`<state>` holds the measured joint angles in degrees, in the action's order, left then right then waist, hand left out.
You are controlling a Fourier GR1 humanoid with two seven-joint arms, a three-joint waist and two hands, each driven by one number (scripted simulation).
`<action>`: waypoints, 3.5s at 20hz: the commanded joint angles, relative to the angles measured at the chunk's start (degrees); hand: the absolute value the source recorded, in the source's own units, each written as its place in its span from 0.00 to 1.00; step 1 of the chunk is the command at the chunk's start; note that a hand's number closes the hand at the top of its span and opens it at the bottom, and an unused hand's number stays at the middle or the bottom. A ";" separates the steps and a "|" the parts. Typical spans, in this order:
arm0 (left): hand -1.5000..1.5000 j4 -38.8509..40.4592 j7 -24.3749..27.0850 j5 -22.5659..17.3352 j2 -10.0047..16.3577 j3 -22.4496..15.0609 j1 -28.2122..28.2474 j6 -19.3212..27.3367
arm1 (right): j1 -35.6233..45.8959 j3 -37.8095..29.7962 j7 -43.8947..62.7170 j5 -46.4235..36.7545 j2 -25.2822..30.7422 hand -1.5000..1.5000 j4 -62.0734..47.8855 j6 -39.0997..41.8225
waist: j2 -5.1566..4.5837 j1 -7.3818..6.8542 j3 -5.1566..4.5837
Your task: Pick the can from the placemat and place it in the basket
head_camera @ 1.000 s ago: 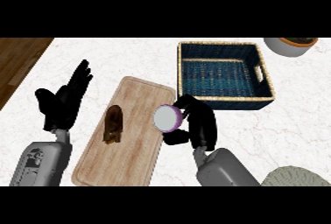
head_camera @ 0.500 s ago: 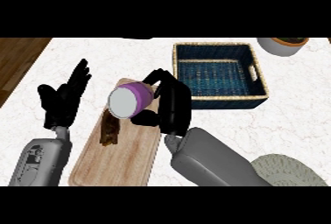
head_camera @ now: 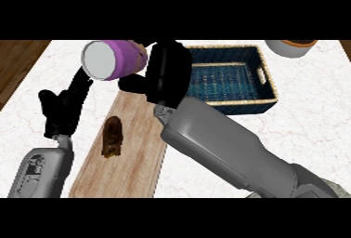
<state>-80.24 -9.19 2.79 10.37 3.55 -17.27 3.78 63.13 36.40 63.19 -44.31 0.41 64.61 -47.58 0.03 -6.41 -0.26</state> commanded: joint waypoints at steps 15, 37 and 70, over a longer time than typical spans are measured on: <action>0.50 -0.40 -0.12 0.24 0.47 1.22 0.60 0.88 | 26.95 -8.38 15.04 0.66 -0.40 1.00 -29.99 0.90 | -0.53 2.41 0.06; 0.50 -2.53 -0.46 -1.19 1.32 3.64 3.08 0.48 | 22.55 -19.25 -6.15 12.20 0.97 1.00 -45.07 -1.32 | -0.46 4.95 0.24; 0.50 -5.21 0.04 -0.63 -0.21 2.30 4.88 0.12 | 26.78 -11.02 -16.30 0.52 4.90 1.00 -61.51 34.96 | -0.88 3.98 0.22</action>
<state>-84.58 -9.49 1.97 11.04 6.60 -13.03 3.78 90.89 26.22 47.86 -44.09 4.46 3.26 -14.38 -0.85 -2.32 -0.06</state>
